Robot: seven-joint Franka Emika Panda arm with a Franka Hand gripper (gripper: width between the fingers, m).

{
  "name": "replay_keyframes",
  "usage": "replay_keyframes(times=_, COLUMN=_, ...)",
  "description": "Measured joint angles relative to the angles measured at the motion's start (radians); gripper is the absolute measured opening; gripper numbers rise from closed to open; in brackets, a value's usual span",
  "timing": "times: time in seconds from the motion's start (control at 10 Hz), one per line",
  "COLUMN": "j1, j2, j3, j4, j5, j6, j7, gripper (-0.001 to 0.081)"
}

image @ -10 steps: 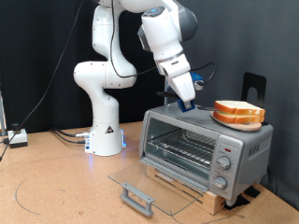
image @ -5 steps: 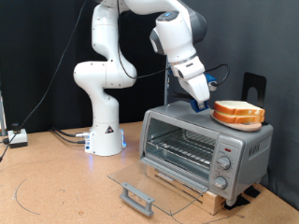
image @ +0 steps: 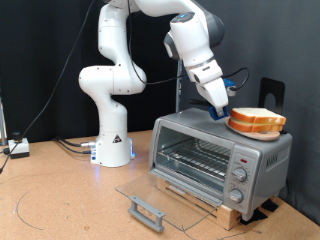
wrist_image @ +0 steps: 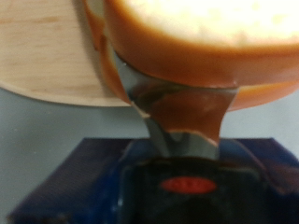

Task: Make a piece of toast with the oven

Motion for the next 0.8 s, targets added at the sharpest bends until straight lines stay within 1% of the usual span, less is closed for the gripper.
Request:
replay_keyframes(times=0.3, j1=-0.001, j2=0.003, j3=0.000, j4=0.000, j5=0.000, j6=0.009, j7=0.000, gripper=0.0396)
replay_keyframes(times=0.5, j1=0.000, j2=0.003, j3=0.001, j4=-0.004, j5=0.010, j6=0.044, j7=-0.004, gripper=0.0396)
replay_keyframes(times=0.6, j1=0.006, j2=0.003, j3=0.000, j4=-0.011, j5=0.066, j6=0.095, j7=-0.034, gripper=0.0396)
replay_keyframes(times=0.7, j1=0.017, j2=0.003, j3=-0.007, j4=-0.019, j5=0.138, j6=0.133, j7=-0.087, gripper=0.0396)
replay_keyframes(times=0.8, j1=0.023, j2=0.000, j3=-0.021, j4=-0.026, j5=0.187, j6=0.137, j7=-0.127, gripper=0.0396)
